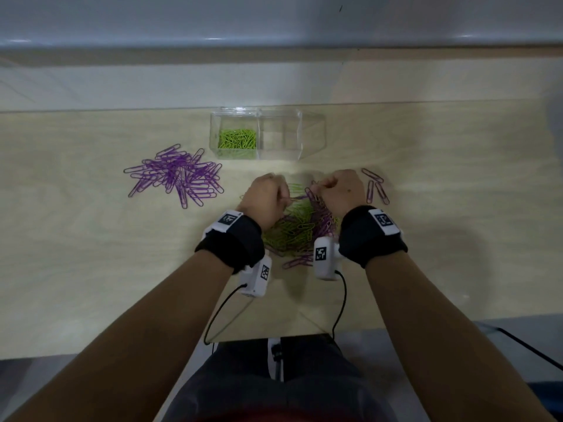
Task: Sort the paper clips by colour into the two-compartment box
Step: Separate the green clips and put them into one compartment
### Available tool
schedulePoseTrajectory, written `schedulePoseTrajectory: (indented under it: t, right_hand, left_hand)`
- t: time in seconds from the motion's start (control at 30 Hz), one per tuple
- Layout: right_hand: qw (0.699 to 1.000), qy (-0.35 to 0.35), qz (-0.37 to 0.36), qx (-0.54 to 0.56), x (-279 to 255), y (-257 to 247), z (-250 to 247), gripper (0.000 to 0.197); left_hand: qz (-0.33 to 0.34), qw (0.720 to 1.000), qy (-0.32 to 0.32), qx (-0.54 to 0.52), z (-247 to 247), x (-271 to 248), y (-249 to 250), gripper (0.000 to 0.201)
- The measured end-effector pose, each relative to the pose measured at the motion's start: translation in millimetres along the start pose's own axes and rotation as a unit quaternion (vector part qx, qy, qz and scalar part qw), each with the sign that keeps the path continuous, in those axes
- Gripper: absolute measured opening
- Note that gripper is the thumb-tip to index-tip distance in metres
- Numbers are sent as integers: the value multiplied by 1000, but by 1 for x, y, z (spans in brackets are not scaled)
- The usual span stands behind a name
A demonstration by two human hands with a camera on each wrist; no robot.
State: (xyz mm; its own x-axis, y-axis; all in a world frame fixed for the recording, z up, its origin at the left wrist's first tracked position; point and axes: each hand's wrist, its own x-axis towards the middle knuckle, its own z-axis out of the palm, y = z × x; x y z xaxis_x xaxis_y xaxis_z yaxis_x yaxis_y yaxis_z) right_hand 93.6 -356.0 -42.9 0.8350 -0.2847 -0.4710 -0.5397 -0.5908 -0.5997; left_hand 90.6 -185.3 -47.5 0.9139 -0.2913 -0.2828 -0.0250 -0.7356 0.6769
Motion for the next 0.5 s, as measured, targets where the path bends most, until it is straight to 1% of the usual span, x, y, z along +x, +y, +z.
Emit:
schedulePoseTrajectory:
  t: [0.1, 0.17, 0.23, 0.27, 0.3, 0.37, 0.43, 0.47, 0.5]
  right_hand:
    - [995, -9, -49, 84, -8, 0, -14, 20]
    - [987, -5, -56, 152, -11, 4, -25, 20]
    - [973, 29, -54, 224, -11, 16, -39, 18]
    - [970, 52, -55, 233, -11, 23, -47, 16]
    - [972, 78, -55, 215, -10, 32, -54, 14]
    - [984, 116, -38, 133, -6, 47, -65, 10]
    - [993, 112, -11, 38, -3, 58, -69, 7]
    - [995, 99, -8, -6, -4, 60, -68, 7]
    - [994, 95, -23, -51, -5, 61, -65, 6]
  left_hand:
    - [28, 998, 4, -51, -10, -8, -1, 10]
    - [46, 996, 22, -73, -17, -14, -1, 9]
    - [53, 992, 55, -101, -26, -20, -7, 11]
    - [46, 990, 74, -114, -31, -23, -13, 13]
    - [34, 987, 93, -123, -36, -26, -20, 13]
    - [-4, 984, 121, -129, -46, -32, -38, 18]
    - [-23, 985, 124, -118, -53, -39, -54, 24]
    - [-22, 988, 112, -104, -55, -43, -59, 23]
    - [-16, 992, 96, -82, -56, -47, -64, 21]
